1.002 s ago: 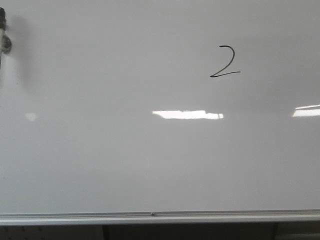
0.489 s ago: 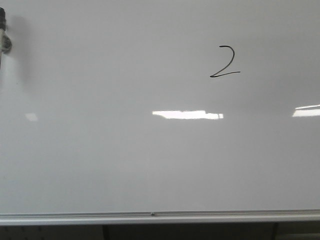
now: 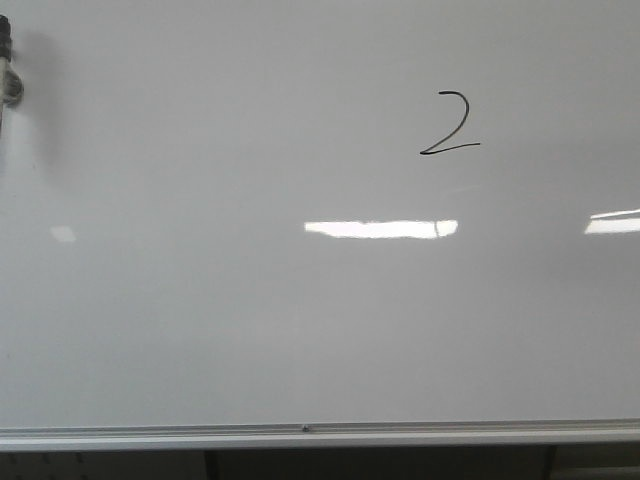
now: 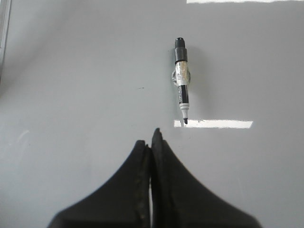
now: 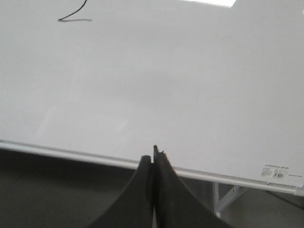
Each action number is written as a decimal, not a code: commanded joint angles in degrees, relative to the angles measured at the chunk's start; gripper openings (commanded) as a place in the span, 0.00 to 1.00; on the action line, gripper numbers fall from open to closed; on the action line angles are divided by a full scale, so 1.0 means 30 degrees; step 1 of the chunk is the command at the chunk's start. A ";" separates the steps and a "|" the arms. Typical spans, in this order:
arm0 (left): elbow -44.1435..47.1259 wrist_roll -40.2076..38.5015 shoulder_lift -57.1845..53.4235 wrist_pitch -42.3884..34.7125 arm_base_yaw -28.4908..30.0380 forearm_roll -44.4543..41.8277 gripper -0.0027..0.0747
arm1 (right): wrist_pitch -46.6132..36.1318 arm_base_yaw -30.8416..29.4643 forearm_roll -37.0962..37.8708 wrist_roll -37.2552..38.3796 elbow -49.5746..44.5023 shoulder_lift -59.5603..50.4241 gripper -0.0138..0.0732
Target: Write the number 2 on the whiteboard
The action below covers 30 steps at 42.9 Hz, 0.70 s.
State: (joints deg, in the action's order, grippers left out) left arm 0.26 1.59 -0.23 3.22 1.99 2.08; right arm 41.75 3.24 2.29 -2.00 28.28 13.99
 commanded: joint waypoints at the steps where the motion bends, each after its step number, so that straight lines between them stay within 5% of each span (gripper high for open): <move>1: 0.0669 -0.0199 -0.0509 -0.1499 -0.0086 0.0190 0.01 | -0.4821 -0.1139 0.0252 -0.0065 -0.2218 -0.1715 0.08; 11: 0.0669 -0.0199 -0.0509 -0.1499 -0.0086 0.0190 0.01 | -0.8971 -0.2732 -0.0930 -0.0065 -0.6664 -0.5243 0.08; 25: 0.0669 -0.0199 -0.0509 -0.1499 -0.0086 0.0190 0.01 | -1.5288 -0.2734 -0.0987 -0.0048 -0.9918 -0.5221 0.08; 30: 0.0669 -0.0199 -0.0509 -0.1499 -0.0086 0.0190 0.01 | -1.5195 -0.2734 -0.1067 -0.0048 -0.9854 -0.5221 0.08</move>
State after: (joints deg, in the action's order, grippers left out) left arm 0.26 1.59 -0.23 3.22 1.99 2.08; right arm 2.46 -4.77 -0.65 -2.00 -1.45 -0.62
